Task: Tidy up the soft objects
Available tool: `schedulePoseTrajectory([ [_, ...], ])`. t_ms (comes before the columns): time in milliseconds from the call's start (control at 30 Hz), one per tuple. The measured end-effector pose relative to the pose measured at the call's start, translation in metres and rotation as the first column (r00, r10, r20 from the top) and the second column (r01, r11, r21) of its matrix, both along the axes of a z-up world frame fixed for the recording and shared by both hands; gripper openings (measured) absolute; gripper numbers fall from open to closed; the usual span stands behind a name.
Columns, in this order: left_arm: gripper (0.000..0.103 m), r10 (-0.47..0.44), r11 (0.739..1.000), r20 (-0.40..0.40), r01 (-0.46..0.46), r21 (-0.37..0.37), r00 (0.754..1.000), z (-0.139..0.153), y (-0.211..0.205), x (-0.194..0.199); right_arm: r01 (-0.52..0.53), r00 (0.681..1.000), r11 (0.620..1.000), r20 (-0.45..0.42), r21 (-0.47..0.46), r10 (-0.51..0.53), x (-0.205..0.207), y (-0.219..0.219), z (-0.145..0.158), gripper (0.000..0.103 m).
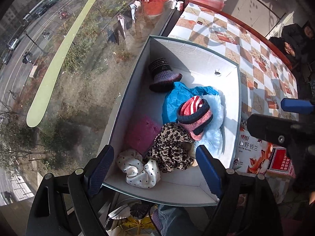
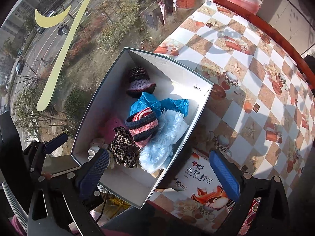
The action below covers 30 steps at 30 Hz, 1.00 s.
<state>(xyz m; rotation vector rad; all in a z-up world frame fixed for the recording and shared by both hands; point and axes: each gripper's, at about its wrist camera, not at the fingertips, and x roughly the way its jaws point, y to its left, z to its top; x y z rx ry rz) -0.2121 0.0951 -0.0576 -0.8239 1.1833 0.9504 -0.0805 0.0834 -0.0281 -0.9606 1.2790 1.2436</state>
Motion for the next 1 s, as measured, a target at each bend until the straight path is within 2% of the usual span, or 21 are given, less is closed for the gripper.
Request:
schedulePoseTrajectory([
  [867,0.087,0.004,1.0,-0.029,-0.004,0.009,1.0,0.004,-0.009,0.003,0.01,1.0,1.0,0.003,-0.024,-0.01,-0.003,-0.014,-0.006,0.103],
  [933,0.087,0.0,1.0,-0.012,0.0,0.023,1.0,0.005,-0.01,0.002,0.011,1.0,1.0,0.005,-0.025,-0.011,-0.004,-0.014,-0.006,0.103],
  [1000,0.087,-0.004,0.999,0.054,0.002,0.043,0.999,0.01,-0.011,-0.001,0.013,1.0,1.0,0.008,-0.027,-0.013,-0.003,-0.014,-0.006,0.103],
])
